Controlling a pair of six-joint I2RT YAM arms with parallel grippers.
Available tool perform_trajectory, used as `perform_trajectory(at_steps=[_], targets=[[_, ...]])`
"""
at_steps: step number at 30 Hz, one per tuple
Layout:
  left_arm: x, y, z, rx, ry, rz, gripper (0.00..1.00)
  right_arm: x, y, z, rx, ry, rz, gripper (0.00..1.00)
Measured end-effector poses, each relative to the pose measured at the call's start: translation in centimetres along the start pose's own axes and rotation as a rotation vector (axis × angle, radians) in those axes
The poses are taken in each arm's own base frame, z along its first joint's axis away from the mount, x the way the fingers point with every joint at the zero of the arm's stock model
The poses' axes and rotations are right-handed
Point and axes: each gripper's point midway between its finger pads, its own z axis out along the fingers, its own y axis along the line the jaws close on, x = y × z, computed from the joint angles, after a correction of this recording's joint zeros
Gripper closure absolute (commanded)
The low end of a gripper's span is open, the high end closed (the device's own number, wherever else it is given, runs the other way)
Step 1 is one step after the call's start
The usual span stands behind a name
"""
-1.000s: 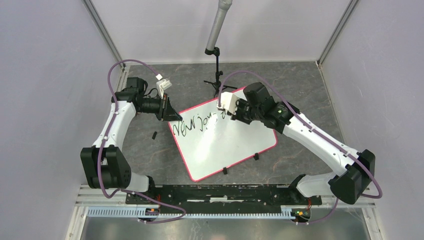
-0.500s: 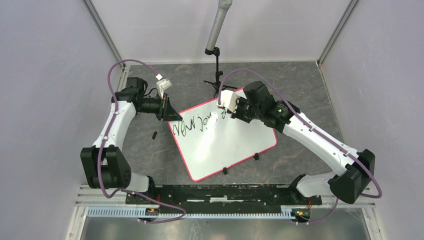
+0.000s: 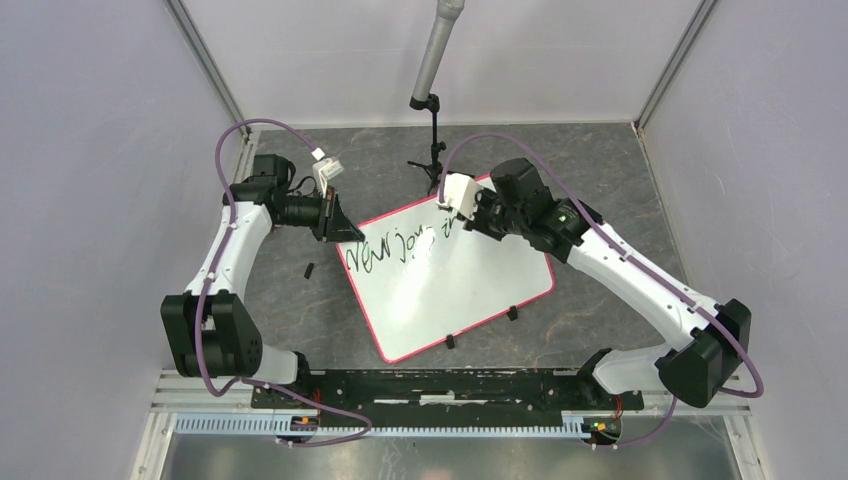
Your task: Write a sentence on the whiteboard
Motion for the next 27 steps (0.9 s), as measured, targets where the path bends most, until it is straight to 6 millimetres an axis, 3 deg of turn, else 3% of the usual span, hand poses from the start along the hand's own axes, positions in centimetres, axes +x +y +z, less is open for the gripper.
perform_trajectory(at_steps=[16,27], targets=[[0.0,0.0,0.0,0.001,0.000,0.000,0.98,1.2,2.2,-0.4,-0.091,0.014,0.004,1.00],[0.0,0.0,0.0,0.001,0.000,-0.001,0.97,0.7,-1.2,-2.0,0.014,0.000,0.027,1.00]])
